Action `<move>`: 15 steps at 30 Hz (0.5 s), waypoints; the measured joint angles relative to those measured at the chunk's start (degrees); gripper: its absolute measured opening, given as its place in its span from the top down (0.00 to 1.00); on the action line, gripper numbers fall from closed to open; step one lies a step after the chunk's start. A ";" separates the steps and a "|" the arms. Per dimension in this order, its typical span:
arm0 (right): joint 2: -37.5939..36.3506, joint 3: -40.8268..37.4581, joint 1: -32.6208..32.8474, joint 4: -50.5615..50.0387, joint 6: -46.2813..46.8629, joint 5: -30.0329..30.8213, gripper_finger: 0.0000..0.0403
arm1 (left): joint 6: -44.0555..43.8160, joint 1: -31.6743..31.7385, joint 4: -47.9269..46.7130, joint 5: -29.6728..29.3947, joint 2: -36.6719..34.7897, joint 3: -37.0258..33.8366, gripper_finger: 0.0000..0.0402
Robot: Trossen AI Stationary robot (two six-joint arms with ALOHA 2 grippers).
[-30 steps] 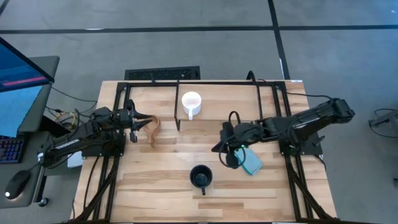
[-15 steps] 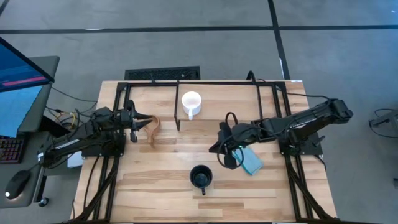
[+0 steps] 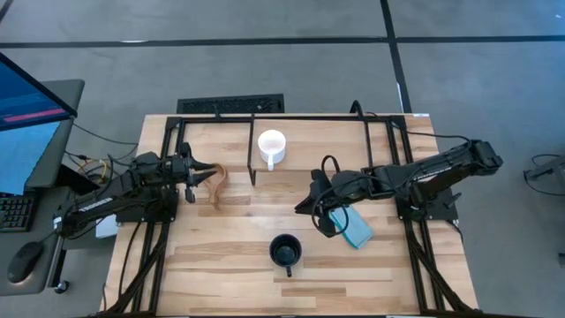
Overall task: Stack small to large cups/mugs on shelf
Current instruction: Put the black mug on the shelf
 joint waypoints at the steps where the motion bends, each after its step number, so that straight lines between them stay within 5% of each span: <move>1: 0.00 0.00 0.00 0.00 -0.02 0.01 0.84 | 0.00 0.02 0.01 0.00 0.00 0.00 0.83; 7: 0.00 0.00 0.00 0.06 -0.46 0.15 0.79 | 0.00 0.02 0.02 -0.02 0.00 0.00 0.83; 15: 0.00 0.00 0.00 -0.29 -3.27 0.21 0.57 | 0.00 0.02 -0.18 -0.02 0.00 0.00 0.83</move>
